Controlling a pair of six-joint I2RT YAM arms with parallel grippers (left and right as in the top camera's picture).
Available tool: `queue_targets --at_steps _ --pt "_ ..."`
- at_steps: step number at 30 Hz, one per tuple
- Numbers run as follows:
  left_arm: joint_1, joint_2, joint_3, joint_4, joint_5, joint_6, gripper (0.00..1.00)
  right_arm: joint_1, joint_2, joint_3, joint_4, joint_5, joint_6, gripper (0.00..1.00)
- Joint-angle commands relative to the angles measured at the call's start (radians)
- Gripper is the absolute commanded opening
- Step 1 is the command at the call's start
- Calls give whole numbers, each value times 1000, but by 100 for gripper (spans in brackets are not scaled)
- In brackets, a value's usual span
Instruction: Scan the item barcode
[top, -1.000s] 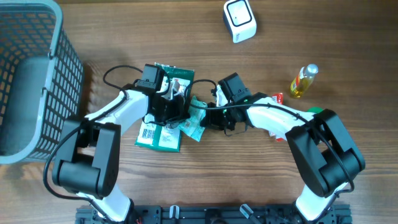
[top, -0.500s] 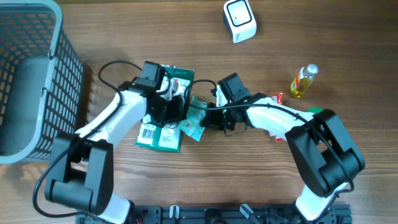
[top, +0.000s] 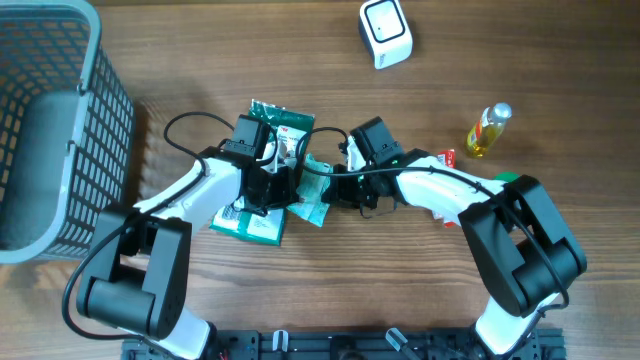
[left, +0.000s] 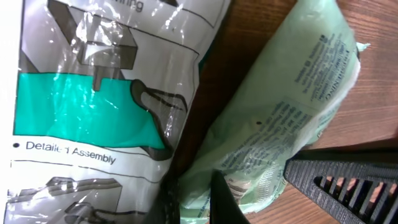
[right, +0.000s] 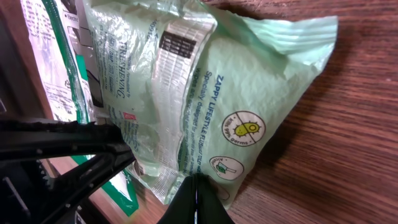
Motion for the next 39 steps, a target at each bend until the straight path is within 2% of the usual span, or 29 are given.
queue_targets --at_steps 1,15,21,24,31,39 --pt "-2 71 -34 -3 -105 -36 4 2 46 -25 -7 96 6 4" --pt "-2 71 -34 0 -105 -35 4 2 44 -15 -3 85 10 5" --pt "-2 71 -34 0 -105 -35 4 -13 -67 66 -84 50 -57 5" --pt "-2 71 -34 1 -105 -35 4 -17 -127 67 -30 51 -69 4" --pt "-2 71 -34 5 -105 -35 4 -18 -108 65 130 66 -68 4" --pt "-2 71 -34 11 -104 -35 4 -13 22 65 241 61 -68 4"
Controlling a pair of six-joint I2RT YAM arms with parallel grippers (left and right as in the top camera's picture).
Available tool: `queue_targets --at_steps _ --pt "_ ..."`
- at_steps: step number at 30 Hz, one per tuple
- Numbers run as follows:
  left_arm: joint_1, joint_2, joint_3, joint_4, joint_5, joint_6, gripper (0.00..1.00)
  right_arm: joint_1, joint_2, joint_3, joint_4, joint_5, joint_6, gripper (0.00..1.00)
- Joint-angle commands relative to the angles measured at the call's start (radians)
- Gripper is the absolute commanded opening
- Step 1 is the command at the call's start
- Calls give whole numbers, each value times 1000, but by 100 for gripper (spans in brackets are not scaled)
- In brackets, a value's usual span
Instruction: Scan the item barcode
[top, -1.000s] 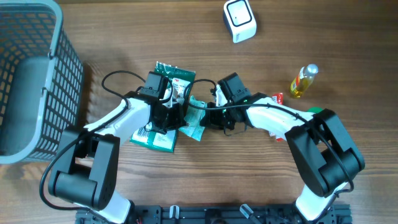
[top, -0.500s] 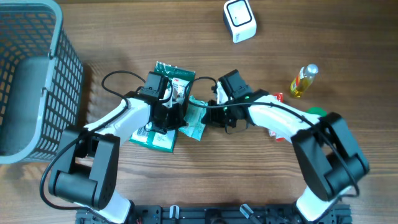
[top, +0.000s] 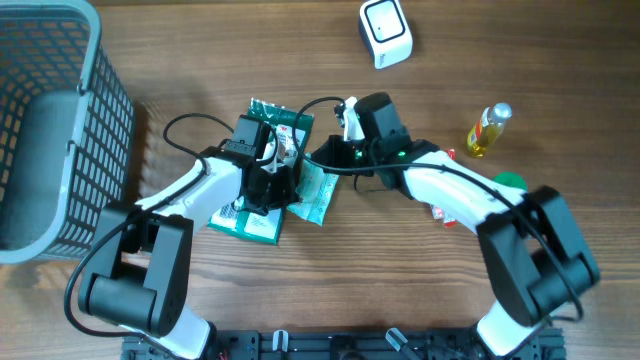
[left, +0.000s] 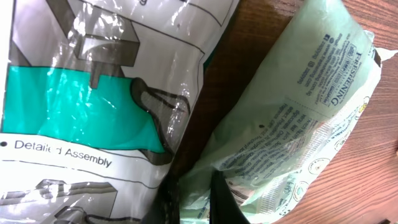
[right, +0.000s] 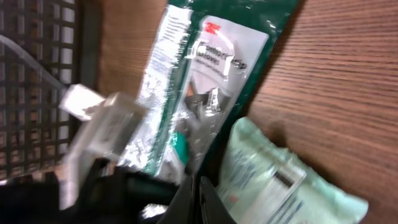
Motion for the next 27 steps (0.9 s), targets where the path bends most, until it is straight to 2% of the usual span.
queue_targets --at_steps 1,6,12,18,21,25,27 --pt "-3 61 -34 3 -99 -13 4 2 101 16 37 5 -13 4" --pt "-3 61 -34 2 -99 -13 4 -5 238 16 71 25 1 4" --pt "-2 45 -14 -66 -80 -10 4 -34 245 16 68 28 13 5" --pt "-9 -155 55 -186 -80 9 4 -34 245 16 68 28 13 7" --pt "-19 -254 55 -198 -81 10 4 -34 245 16 73 27 14 8" --pt "-21 -254 53 -197 -103 10 4 -47 198 16 155 -163 13 20" --pt "-21 -240 53 -196 -103 10 4 -49 133 16 128 -195 14 22"
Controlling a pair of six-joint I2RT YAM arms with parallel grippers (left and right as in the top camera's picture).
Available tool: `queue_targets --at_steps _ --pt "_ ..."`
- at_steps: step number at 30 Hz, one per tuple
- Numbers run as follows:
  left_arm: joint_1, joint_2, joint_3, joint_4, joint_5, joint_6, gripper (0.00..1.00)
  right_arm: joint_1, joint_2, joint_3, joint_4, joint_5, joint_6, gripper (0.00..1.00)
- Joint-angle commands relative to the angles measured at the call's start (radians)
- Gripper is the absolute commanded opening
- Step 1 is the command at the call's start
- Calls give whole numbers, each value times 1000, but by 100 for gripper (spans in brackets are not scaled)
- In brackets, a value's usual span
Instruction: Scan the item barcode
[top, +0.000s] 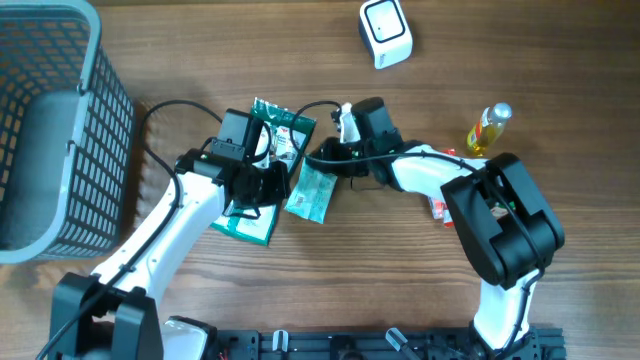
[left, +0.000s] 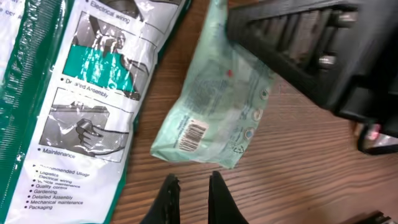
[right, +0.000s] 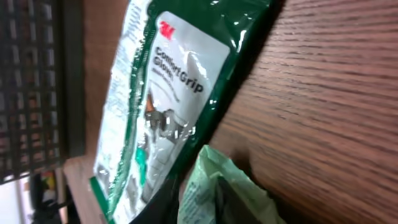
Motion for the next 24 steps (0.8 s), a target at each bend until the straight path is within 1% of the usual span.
queue_targets --at_steps 1,5,7,9,10,12,13,14,15,16,17,20,24 --pt "-4 28 7 4 -25 16 4 -12 -97 -10 -56 -76 -2 22" --pt "-4 37 6 35 -40 16 4 -11 -227 -10 -190 -36 -39 25" --pt "-4 39 6 63 -40 16 4 -11 -250 -10 -257 24 -36 27" --pt "-4 39 6 103 -40 16 4 -11 -251 -10 -345 103 -36 33" --pt "-4 39 6 125 -40 16 5 -11 -251 -10 -383 148 -31 34" --pt "-4 39 6 148 -40 16 9 -11 -251 -10 -416 183 -25 35" --pt "-4 39 6 156 -40 16 14 -11 -251 -11 -418 183 -26 37" --pt "-4 39 6 157 -40 16 21 -11 -251 -11 -418 183 -26 42" --pt "-4 39 6 156 -39 16 24 -11 -251 -11 -418 183 -26 50" --pt "-4 39 6 150 -39 16 25 -11 -251 -11 -425 183 -27 54" --pt "-4 39 6 152 -39 16 12 -11 -251 -11 -431 183 -27 55" --pt "-3 39 6 162 -47 15 14 -11 -251 -11 -444 236 -27 56" --pt "-4 41 6 163 -152 -16 13 -11 -251 -11 -471 257 -27 56"
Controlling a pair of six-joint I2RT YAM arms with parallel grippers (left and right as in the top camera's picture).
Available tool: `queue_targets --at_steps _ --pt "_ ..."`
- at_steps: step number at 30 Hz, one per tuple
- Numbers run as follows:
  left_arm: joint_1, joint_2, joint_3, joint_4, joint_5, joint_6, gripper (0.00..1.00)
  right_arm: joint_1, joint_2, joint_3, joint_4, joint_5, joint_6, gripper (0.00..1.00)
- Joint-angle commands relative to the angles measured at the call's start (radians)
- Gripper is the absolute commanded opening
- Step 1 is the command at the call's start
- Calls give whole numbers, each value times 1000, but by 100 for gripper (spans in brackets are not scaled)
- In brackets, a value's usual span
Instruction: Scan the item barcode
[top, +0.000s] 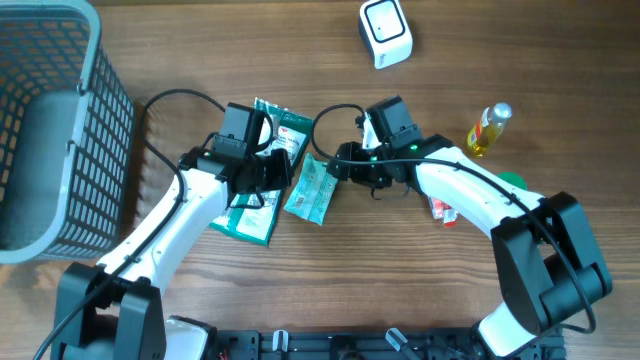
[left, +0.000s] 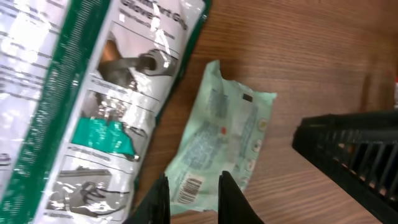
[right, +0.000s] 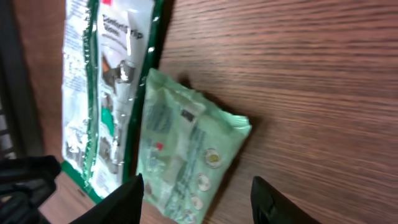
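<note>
A pale green packet (top: 309, 191) lies flat on the wooden table, its barcode (left: 192, 185) facing up at the near end. My left gripper (left: 193, 200) hovers open over that barcode end, one finger on each side, nothing gripped. In the overhead view the left gripper (top: 272, 172) is just left of the packet. My right gripper (right: 200, 202) stands wide open above the packet (right: 184, 160); overhead, the right gripper (top: 345, 166) is at the packet's upper right. The white scanner (top: 385, 33) sits at the far edge.
A green and white gloves packet (top: 258, 190) lies beside the green packet on its left, partly under my left arm. A grey mesh basket (top: 50, 130) fills the left side. A yellow bottle (top: 487, 130) and a small red item (top: 446, 157) lie at the right.
My right gripper, nearly shut at the packet's far edge before, now stands wide open and a little further right. My left gripper's fingers stand wider apart. The packet lies in much the same place.
Both grippers were first low and close against the green packet, fingers together. Then the right one was at the packet's far end by the gloves packet. Then the left was higher, with the barcode in view. Now both are open above the packet.
</note>
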Motion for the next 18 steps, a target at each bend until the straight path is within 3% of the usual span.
queue_targets --at_steps 1,5,13,18 --pt "-4 11 6 5 -116 -25 13 0 -5 1 -22 44 0 56" --pt "-5 12 6 24 -124 -25 4 0 -5 -8 -37 44 -3 56" --pt "-60 72 6 66 -120 -25 10 0 -5 -32 -37 60 -47 56" --pt "-82 172 6 132 -120 -26 8 0 -5 -32 -37 41 -42 60"
